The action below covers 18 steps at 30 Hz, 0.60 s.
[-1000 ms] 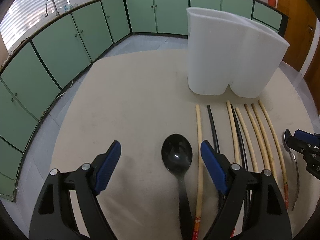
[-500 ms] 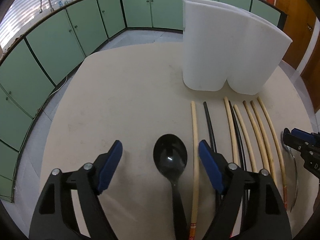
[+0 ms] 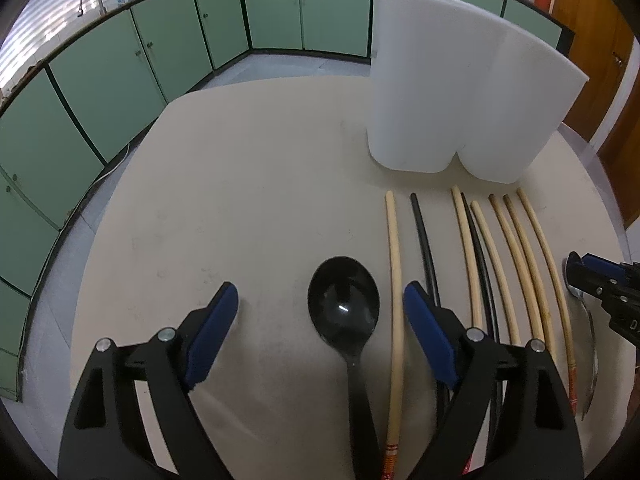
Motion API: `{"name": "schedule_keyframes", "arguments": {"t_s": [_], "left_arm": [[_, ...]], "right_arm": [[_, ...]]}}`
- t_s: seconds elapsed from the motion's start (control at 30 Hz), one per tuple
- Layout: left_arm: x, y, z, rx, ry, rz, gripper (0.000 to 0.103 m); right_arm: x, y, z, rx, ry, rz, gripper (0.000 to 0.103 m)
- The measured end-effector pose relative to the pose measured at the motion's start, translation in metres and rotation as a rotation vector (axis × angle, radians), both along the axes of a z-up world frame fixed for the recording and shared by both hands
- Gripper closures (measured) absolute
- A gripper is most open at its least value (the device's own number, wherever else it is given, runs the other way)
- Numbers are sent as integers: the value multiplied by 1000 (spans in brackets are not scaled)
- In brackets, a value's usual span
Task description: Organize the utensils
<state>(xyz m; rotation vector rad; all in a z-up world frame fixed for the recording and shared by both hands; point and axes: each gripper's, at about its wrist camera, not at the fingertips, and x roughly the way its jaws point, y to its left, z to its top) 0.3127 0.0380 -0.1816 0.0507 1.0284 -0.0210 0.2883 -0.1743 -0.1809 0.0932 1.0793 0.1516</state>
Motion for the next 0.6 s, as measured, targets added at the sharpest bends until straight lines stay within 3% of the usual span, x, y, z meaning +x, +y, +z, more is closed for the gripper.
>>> {"name": "schedule_keyframes", "arguments": {"t_s": [0.13, 0.23, 0.27, 0.37, 0.6], "left_arm": [[5, 2, -3, -28, 9, -11, 26], [7, 0, -6, -53, 22, -18, 41], [8, -1, -5, -60, 19, -17, 43], [9, -7, -3, -83, 19, -25, 61], [9, -7, 1, -126, 20, -36, 65]], "right_arm": [[-1, 0, -1, -15, -5, -1, 83], [0, 2, -1, -7, -5, 3, 90], [0, 2, -1, -10, -6, 5, 91], [-1, 0, -1, -8, -8, 4, 92], [-4, 0, 0, -6, -22, 4, 97]]}}
